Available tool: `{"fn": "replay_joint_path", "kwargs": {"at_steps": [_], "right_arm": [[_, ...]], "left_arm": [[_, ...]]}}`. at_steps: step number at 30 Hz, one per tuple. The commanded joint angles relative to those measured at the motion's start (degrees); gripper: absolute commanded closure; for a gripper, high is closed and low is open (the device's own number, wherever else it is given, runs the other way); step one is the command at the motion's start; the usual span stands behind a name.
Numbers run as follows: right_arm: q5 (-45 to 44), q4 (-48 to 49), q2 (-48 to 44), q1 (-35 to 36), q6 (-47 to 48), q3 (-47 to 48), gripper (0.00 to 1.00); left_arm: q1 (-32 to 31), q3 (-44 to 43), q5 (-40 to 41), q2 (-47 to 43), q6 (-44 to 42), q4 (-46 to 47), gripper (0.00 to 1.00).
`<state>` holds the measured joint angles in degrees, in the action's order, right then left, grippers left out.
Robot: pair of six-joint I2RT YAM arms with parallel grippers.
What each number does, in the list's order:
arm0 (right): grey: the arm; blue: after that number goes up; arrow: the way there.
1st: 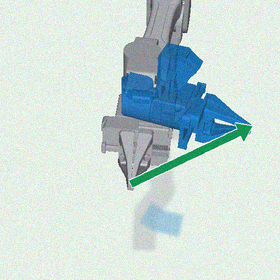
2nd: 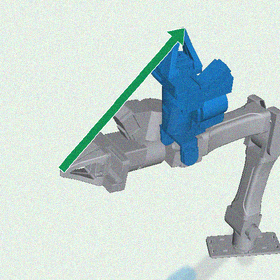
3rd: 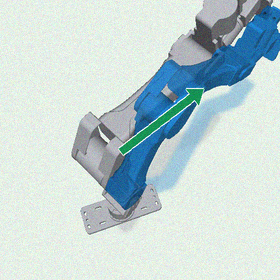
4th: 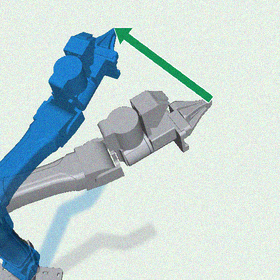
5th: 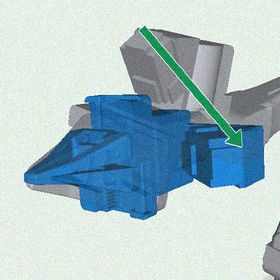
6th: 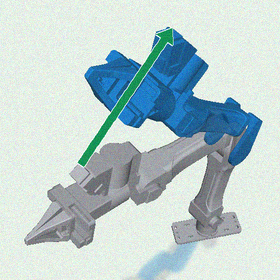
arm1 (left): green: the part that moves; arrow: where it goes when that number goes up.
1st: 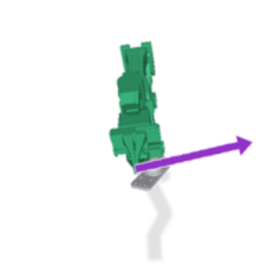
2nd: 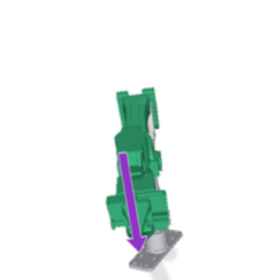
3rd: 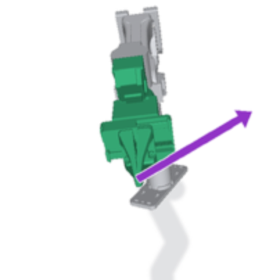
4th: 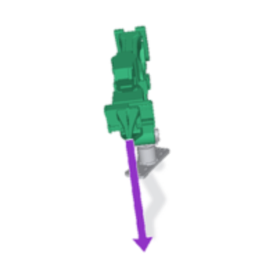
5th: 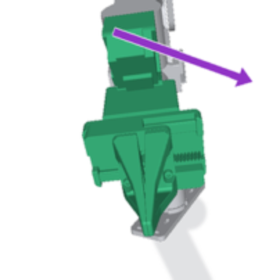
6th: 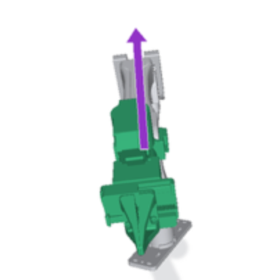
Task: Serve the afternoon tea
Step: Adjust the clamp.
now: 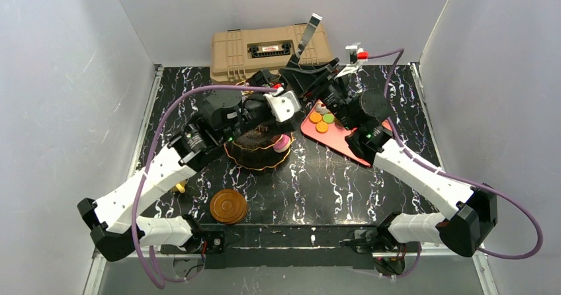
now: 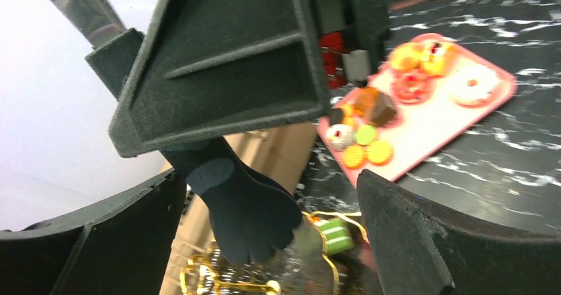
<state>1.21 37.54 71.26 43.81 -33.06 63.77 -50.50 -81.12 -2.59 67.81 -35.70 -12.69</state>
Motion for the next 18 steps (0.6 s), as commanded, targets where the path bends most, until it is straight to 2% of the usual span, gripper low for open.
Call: {"fn": "replay_joint_path", "kwargs": {"at_steps": [1,4,10,15,18], "right_arm": [[-4.91,7.65,-1.88,1.92,-0.68,1.08,0.78],[-6.14,9.06,-2.07,3.17,-1.20,-0.06,0.78],[-7.43,6.05,-3.13,4.51,-1.03,-0.22,0.74],[-7.64,-0.89,-3.49,4.44,-2.06,2.36,0.67],[-7.88,-8.38,-3.78,4.44,-3.35,5.16,0.58]], "left_arm": [[-1.13,1.22,12.21,-0.83,-6.56,16.20,0.01],[-1.10,1.30,12.51,-0.19,-6.59,16.56,0.02],[-1.17,0.10,13.27,0.65,-8.60,16.05,0.39],[-1.13,1.59,13.44,-0.69,-9.03,15.22,0.76],[-1.10,1.61,13.60,-1.73,-8.70,14.58,0.85]]}}
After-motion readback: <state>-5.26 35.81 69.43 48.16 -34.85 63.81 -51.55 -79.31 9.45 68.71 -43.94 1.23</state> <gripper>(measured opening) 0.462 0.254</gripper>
